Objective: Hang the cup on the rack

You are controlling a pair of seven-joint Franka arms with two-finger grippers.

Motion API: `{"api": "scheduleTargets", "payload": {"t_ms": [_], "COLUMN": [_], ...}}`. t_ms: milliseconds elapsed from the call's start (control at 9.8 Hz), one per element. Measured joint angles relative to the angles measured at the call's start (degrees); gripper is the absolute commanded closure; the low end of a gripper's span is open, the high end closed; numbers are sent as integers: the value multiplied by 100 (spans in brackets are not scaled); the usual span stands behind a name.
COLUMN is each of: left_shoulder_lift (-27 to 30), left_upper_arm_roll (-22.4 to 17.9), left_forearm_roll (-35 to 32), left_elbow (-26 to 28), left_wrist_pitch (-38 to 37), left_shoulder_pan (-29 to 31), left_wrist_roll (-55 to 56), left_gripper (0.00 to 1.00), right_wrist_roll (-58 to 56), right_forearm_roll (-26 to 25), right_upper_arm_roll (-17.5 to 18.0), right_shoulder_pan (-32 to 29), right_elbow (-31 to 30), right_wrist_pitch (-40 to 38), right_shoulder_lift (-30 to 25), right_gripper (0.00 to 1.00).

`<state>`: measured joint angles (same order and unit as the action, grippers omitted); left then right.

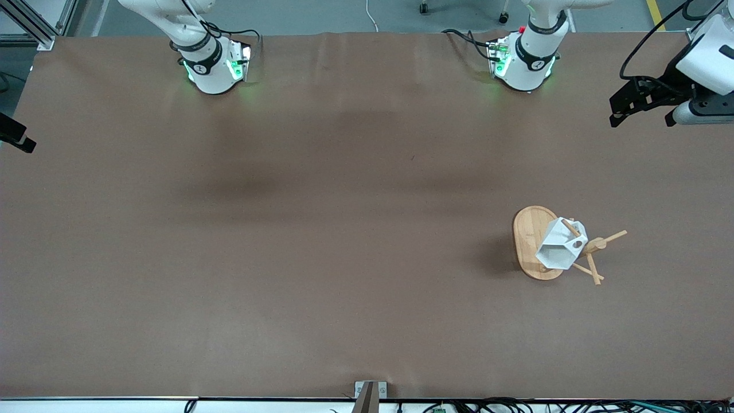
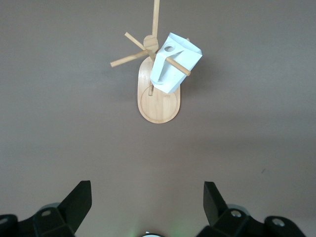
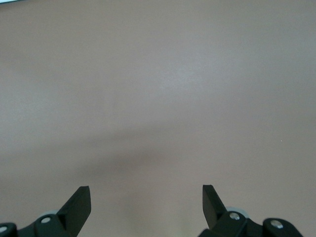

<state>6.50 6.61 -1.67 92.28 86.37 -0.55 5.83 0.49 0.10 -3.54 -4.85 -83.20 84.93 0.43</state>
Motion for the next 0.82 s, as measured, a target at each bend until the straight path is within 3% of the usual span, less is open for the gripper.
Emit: {"api": "scheduleTargets", "payload": {"t_ms": [816], "left_shoulder_lift": [-2], "left_upper_arm_roll": [-14], "left_forearm_roll": [4], "left_elbow": [-150], "left_wrist_pitch": [3], "left_shoulder_pan": [30], "left_wrist_roll": [-381], "left_gripper": [0], "right_wrist_roll": [0], "right_forearm_roll": [0], "right_upper_arm_roll": [-2], "right_shoulder_pan": [-1], "right_elbow": [0], "right_wrist_pitch": [-4], "right_shoulder_lift": [0], "right_gripper": [0]}}
